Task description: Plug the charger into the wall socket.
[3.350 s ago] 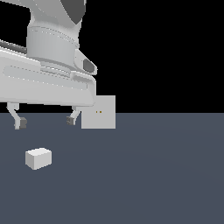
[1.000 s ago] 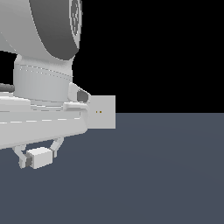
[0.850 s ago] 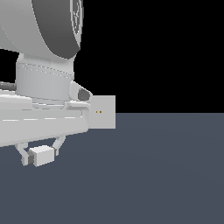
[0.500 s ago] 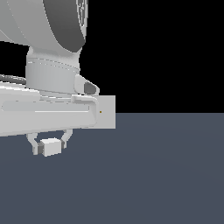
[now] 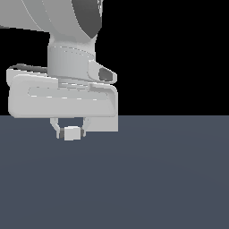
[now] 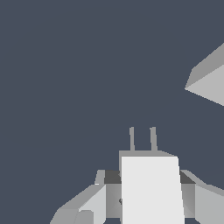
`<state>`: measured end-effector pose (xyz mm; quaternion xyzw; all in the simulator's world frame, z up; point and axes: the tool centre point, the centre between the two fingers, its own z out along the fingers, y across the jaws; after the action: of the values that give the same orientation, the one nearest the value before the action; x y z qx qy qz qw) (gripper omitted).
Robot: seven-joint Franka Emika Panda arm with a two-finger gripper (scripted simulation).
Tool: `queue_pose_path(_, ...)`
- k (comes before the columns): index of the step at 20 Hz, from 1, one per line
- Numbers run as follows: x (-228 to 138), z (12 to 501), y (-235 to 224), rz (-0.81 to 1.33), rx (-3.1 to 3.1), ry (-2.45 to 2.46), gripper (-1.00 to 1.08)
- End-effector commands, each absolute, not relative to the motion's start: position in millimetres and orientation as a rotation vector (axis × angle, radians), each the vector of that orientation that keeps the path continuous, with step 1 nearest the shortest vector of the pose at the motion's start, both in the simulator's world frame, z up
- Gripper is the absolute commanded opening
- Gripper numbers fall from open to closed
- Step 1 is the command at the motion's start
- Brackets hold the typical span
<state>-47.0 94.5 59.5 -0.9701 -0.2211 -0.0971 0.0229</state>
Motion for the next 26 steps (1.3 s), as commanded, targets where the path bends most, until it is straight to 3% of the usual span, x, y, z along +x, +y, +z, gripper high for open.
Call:
queue_pose_path(1,-43.2,67.5,85.0,-0.305,-3.037,-0.556,-1.0)
queue_pose_path(13,-38.0,94.2,48.8,-0.309,-3.116,-0.104,-1.0)
queue_pose_path(26,-39.1,100.0,39.7,-0.307,-3.127,0.004,-1.0)
